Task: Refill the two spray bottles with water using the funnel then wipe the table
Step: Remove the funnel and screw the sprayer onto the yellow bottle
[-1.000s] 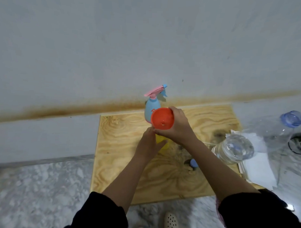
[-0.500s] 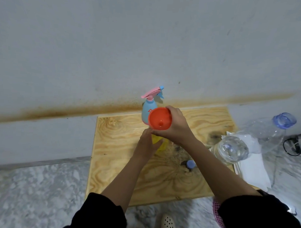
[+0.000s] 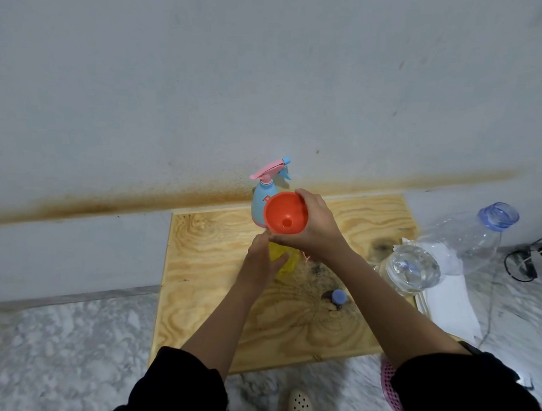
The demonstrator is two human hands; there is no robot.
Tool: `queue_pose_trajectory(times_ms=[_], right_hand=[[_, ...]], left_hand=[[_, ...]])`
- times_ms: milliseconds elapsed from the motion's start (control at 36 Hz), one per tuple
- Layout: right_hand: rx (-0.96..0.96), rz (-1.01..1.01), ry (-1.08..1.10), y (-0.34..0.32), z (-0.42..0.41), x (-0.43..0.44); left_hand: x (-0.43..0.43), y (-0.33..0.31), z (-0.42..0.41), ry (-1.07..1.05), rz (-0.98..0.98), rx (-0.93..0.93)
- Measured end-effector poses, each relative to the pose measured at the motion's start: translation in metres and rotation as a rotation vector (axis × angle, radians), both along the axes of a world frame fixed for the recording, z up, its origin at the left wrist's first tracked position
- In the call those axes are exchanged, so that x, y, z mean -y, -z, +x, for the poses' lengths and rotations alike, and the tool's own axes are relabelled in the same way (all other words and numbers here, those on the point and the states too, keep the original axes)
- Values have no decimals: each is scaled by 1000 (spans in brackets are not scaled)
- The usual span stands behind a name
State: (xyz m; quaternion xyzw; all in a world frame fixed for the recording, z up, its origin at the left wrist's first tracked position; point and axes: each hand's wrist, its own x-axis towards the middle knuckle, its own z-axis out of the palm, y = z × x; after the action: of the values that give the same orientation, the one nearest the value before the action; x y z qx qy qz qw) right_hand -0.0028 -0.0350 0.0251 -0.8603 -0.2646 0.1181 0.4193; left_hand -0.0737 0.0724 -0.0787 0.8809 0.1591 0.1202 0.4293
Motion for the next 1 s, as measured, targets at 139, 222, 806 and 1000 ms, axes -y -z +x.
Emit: queue_pose_trajectory(times_ms=[139,222,806,1000], right_hand=[[-3,1,1,-2,0,0],[-10,10,6,-5,1,1],[-12,129,112,-23,12,26],[-51,63,200,12,11,53]], left_hand=[[-1,3,0,-6,-6,-6],[-1,3,0,8,-4,6],[-3,5,-4,10,22,15],[-9,9,-12,0,-9,19]])
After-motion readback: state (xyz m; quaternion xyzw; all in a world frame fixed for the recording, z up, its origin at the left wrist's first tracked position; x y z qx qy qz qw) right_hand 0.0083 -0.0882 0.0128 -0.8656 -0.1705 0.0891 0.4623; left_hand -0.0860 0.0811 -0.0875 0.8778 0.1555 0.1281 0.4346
